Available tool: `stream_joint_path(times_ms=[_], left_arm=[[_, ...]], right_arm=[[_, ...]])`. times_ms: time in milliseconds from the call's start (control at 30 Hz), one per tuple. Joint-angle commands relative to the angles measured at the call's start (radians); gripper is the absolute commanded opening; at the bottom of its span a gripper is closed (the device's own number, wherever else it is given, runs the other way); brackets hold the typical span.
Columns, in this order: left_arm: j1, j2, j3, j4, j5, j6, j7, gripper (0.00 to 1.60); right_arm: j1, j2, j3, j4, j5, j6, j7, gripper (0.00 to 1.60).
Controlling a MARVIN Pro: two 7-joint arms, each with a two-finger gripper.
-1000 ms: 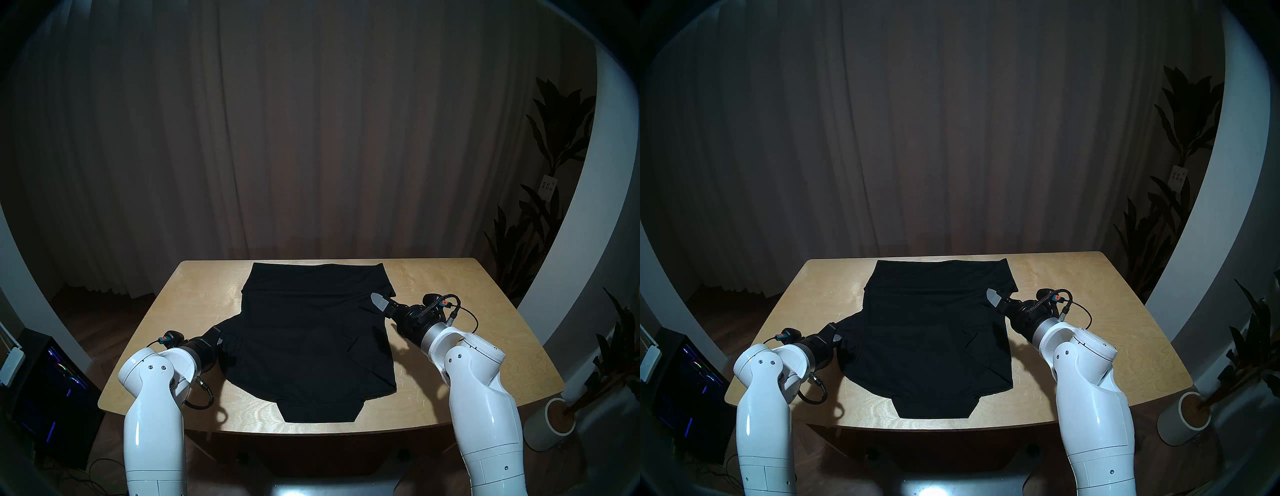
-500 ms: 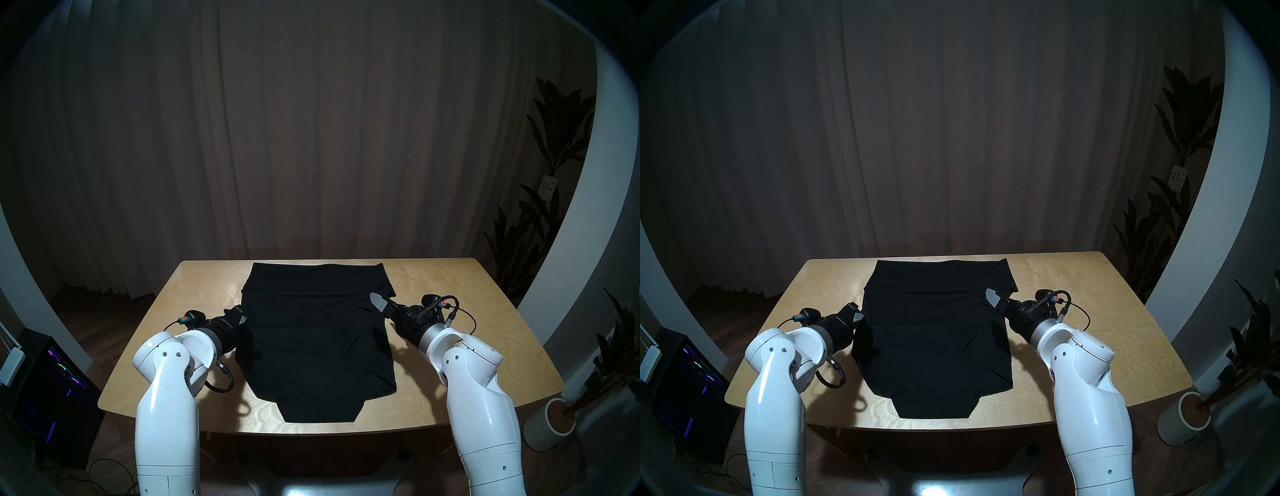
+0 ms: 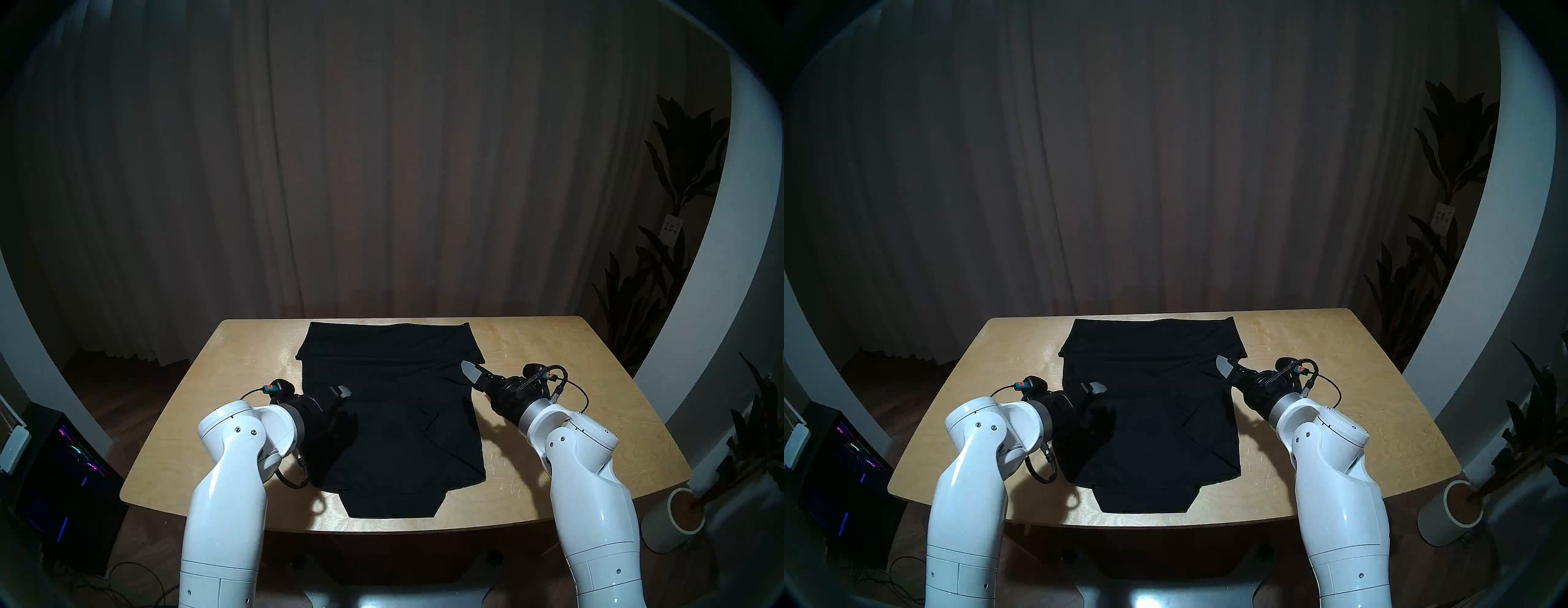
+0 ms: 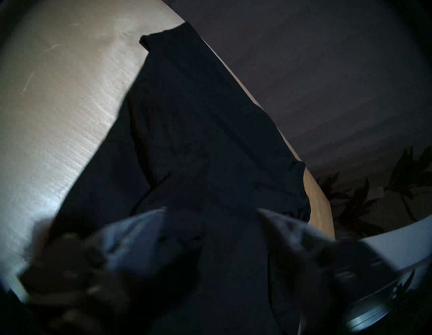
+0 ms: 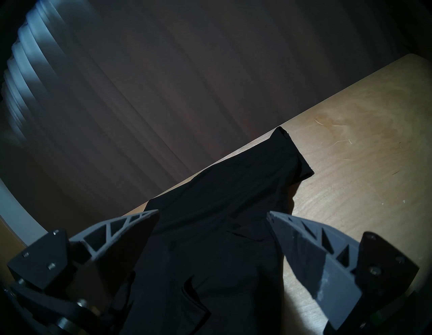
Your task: Fold the shirt by bringing both sleeves in and then folding it in half
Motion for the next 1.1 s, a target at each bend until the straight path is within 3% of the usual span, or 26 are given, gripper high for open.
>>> stream_joint_path(times_ms=[0, 133, 333, 500, 667, 800, 1067], left_arm=[[-0.037, 0.026, 0.022, -0.002, -0.003, 0.023, -0.04, 1.6], [-0.034, 0.026, 0.017, -0.003, -0.008, 0.019, -0.059, 1.6], [-0.007, 0.014, -0.048, -0.034, -0.099, 0.032, -0.148, 1.6], [-0.036, 0.011, -0.032, 0.027, -0.128, 0.052, -0.188, 1.6], [-0.065, 0.013, 0.008, 0.07, -0.096, 0.035, -0.194, 1.6], [-0.04, 0.031, 0.01, 0.015, -0.042, -0.011, -0.175, 1.6], [0.01, 0.051, -0.069, -0.102, -0.055, -0.018, -0.197, 1.6]], right_arm=[[0.013, 0.001, 0.011, -0.008, 0.003, -0.02, 0.008, 1.6], [0.016, 0.003, 0.018, 0.0, 0.001, -0.022, 0.006, 1.6], [0.023, 0.013, 0.005, 0.004, -0.017, -0.028, 0.006, 1.6], [0.034, 0.017, -0.006, 0.012, -0.027, -0.032, 0.016, 1.6], [0.036, 0.017, -0.009, 0.012, -0.032, -0.035, 0.018, 1.6], [0.023, 0.013, -0.002, 0.001, -0.031, -0.036, 0.015, 1.6], [0.009, 0.009, 0.001, -0.005, -0.031, -0.032, 0.013, 1.6]])
